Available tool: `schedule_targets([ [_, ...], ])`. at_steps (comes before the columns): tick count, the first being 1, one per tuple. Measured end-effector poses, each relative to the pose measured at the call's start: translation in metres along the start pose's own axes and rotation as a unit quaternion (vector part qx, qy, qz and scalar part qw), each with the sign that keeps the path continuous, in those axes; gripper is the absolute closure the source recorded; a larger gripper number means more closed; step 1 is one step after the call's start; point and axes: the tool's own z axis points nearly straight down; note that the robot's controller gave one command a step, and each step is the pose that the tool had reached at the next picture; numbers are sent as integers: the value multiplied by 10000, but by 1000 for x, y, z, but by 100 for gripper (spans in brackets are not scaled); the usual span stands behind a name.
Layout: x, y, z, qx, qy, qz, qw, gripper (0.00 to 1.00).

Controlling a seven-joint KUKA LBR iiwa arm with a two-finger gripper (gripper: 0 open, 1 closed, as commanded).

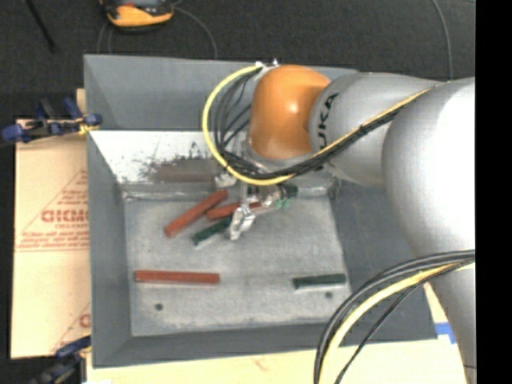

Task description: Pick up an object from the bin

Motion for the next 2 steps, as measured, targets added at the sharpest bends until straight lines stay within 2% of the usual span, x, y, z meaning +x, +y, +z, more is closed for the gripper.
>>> schedule_targets([
  [1,-7,22,13,29,105,478,9988,0],
  [2,1,19,11,13,104,973,9952,100],
])
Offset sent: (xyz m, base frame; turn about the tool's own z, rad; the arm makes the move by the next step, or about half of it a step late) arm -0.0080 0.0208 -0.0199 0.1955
